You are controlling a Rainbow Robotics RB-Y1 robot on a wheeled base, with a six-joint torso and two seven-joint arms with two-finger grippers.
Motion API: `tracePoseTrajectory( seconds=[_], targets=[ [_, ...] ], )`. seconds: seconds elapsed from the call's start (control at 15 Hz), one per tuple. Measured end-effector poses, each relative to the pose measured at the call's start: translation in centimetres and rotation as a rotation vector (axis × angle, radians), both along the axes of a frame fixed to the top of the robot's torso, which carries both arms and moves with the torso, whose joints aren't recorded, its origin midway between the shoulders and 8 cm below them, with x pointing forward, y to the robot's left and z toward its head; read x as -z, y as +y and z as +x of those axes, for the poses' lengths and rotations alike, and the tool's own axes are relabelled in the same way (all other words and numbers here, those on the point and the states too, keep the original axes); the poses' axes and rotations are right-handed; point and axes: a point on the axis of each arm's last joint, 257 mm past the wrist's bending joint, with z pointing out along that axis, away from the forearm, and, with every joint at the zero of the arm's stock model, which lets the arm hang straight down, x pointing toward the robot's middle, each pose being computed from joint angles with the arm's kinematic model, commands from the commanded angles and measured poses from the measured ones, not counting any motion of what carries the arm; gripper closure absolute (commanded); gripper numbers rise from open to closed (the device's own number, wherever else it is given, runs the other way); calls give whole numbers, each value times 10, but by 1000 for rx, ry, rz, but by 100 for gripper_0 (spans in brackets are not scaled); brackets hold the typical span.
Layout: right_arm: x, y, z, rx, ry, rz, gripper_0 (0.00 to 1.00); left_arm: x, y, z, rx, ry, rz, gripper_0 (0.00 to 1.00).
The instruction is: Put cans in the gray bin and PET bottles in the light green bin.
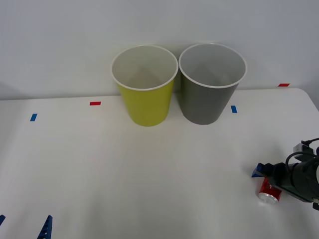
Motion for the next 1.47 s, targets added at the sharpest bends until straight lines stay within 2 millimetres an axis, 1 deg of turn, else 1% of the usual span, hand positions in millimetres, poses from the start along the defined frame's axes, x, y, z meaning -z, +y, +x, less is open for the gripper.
tracePoseTrajectory(
  seconds=[0.07, 0.13, 0.2, 0.33, 0.47, 0.93, 1.0, 1.2, 1.47],
  targets=[
    [0, 0, 0, 0, 1, 0, 58, 0, 0, 0, 0, 0, 0, 0],
    [1, 1, 0, 1, 2, 1, 78, 0, 0, 0, 0, 0, 0, 0],
    [0, 1, 0, 2, 1, 2, 85, 0, 0, 0, 0, 0, 0, 0],
    [0, 3, 1, 6, 0, 6, 89, 0, 0, 0, 0, 0, 0, 0],
    [-1, 4, 2, 11, 0, 9, 95, 0, 0, 0, 0, 0, 0, 0],
    [-4, 1, 4, -12, -13, -20, 100, 0, 0, 0, 0, 0, 0, 0],
    [-6, 1, 5, -22, -23, -29, 100, 0, 0, 0, 0, 0, 0, 0],
    [-21, 5, 12, -92, -98, -64, 100, 0, 0, 0, 0, 0, 0, 0],
    [-41, 1, 24, -222, -209, -149, 100, 0, 0, 0, 0, 0, 0, 0]
  ],
)
